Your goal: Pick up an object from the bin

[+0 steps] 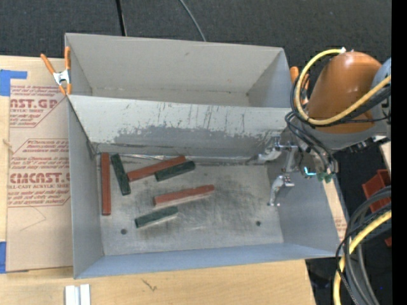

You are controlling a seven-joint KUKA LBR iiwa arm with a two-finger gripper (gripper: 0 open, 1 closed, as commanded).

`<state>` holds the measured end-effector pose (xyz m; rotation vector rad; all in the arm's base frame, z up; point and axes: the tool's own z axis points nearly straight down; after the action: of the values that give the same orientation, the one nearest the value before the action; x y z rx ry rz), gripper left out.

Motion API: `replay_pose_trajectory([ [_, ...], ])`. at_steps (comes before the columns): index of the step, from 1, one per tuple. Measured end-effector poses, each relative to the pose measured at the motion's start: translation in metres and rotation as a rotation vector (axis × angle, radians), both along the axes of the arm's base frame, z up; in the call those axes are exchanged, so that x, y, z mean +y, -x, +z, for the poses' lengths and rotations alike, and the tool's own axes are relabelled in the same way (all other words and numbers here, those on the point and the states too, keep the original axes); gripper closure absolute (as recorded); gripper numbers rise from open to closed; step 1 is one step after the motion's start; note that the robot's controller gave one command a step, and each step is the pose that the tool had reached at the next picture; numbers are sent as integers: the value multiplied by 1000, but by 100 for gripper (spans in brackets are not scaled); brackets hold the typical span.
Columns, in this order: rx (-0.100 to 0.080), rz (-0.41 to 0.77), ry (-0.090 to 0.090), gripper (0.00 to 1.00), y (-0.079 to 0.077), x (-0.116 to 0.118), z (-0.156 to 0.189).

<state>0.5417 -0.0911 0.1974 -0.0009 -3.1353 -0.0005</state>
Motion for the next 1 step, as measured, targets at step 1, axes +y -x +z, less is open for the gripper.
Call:
replay_pose_trajectory([
  [1,-8,1,1,0,-2,0,5],
])
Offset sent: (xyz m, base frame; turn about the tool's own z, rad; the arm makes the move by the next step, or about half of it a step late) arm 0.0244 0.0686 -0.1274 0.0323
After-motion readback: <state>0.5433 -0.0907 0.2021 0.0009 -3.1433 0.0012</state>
